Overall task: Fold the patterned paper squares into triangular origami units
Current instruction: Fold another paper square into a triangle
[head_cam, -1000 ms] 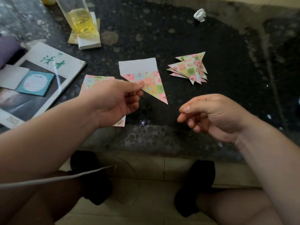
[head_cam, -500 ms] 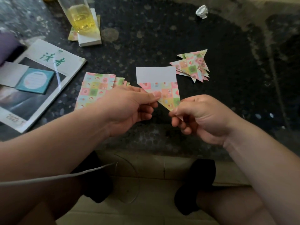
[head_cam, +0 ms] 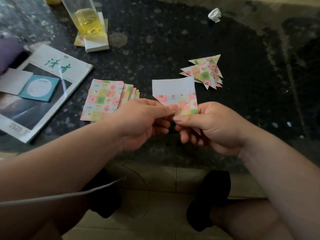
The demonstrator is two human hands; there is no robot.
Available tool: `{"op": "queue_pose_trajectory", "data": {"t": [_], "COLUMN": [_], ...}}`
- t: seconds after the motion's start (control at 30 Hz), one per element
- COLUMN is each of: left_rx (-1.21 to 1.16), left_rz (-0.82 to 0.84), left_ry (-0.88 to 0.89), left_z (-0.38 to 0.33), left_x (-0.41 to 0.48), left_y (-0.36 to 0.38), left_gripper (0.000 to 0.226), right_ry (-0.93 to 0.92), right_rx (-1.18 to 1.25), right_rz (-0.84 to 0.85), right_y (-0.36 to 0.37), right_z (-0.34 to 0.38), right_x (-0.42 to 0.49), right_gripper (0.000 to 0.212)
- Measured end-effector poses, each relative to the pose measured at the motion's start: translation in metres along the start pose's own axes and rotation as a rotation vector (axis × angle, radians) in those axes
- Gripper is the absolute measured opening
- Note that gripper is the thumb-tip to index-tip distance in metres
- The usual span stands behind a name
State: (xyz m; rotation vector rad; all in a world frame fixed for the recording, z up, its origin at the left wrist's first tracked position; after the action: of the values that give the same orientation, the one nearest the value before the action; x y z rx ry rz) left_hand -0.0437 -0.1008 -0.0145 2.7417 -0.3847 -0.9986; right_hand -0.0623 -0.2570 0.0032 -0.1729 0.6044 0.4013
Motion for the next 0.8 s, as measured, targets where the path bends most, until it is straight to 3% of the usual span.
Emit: {"op": "queue_pose_trajectory", "data": {"t": [0.27, 0.53, 0.8], "left_rx": [0.072, 0.278, -0.008], "left_rz": [-0.061, 0.032, -0.043], "left_ry": [0.001, -0.007, -0.001], "left_z": [-0.021, -0.035, -0.020], "left_x": [0.000, -0.007, 0.002], "left_y": [-0.018, -0.026, -0.020], "left_gripper": [0.008, 0.025, 0.011], "right_ry": [0.056, 0.052, 0.128], "right_rx": [0.011, -0.014, 0.048], "right_rz": [0.044, 0.106, 0.089], "right_y": [-0.006, -0.012, -0.005], "right_z": [-0.004, 0.001, -0.015], "right_x": [-0.003, -0.007, -0.004], "right_gripper": [0.025, 0.026, 0.030]}}
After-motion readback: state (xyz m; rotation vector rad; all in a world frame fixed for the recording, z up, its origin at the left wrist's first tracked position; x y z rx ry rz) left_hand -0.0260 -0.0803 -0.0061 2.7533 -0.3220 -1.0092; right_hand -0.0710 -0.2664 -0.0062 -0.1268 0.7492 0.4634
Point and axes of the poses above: each hand's wrist, its own x-axis towards the middle knuckle, its own y-axis out of the palm, z = x × y, the point moved 4 cm from there along x, towards the middle knuckle, and after that the axes turned 3 degrees about -x, right-handed, at the moved point
